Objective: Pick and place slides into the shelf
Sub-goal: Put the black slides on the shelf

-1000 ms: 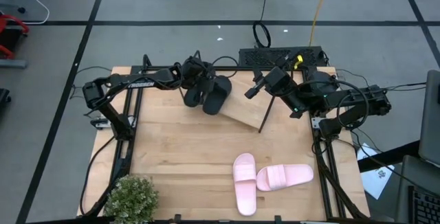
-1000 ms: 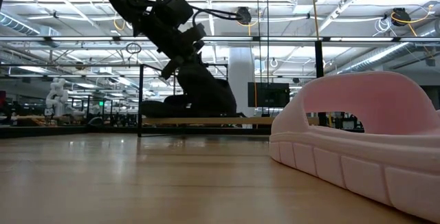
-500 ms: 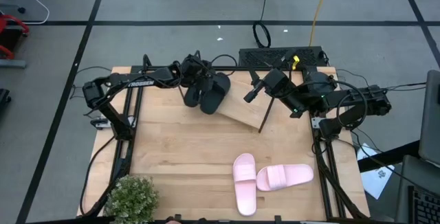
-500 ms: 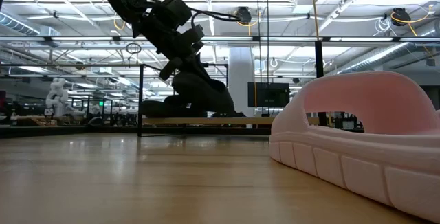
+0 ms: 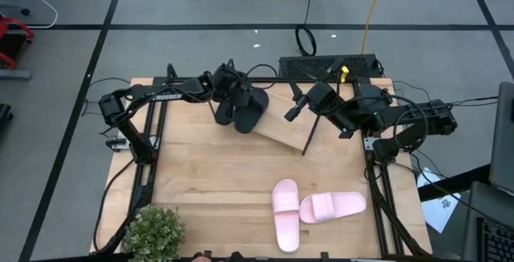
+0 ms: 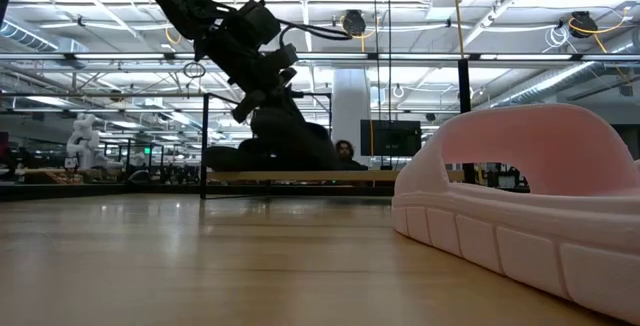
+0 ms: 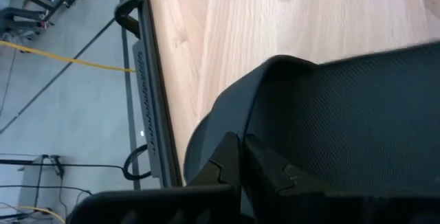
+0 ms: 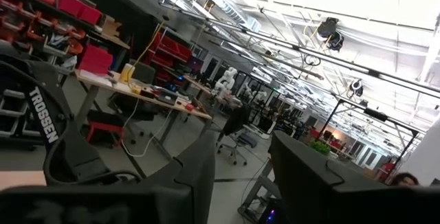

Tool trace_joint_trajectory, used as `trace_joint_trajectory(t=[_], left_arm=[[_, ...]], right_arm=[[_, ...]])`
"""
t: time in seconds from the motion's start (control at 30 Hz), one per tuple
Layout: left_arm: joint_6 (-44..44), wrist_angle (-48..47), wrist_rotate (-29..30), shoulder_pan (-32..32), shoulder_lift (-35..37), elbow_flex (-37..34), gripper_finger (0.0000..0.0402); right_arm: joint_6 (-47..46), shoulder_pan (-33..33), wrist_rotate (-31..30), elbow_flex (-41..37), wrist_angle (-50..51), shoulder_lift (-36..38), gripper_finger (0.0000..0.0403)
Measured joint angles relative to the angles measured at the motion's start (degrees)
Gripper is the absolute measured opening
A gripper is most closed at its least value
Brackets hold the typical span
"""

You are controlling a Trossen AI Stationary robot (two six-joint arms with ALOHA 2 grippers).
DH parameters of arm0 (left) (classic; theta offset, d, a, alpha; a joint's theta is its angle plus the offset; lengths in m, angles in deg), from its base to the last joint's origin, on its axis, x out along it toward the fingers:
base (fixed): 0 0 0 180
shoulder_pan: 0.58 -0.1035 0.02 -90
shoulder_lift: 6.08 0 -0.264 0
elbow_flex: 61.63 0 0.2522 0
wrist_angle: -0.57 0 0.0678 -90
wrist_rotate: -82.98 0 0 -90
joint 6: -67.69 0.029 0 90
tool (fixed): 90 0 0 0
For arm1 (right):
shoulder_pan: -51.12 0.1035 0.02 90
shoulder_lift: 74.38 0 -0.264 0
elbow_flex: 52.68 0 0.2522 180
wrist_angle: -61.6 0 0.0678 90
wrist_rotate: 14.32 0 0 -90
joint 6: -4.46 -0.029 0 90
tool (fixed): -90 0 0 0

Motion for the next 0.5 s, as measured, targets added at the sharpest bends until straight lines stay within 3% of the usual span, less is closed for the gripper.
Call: trace_joint_trajectory(t=[0.5], left_arm=[[-0.6, -1.0, 1.1, -0.3, 0.0, 0.0, 0.0032]], right_arm=[[-3.1, 0.0, 0.0, 0.0, 3.2, 0.0, 0.0130]])
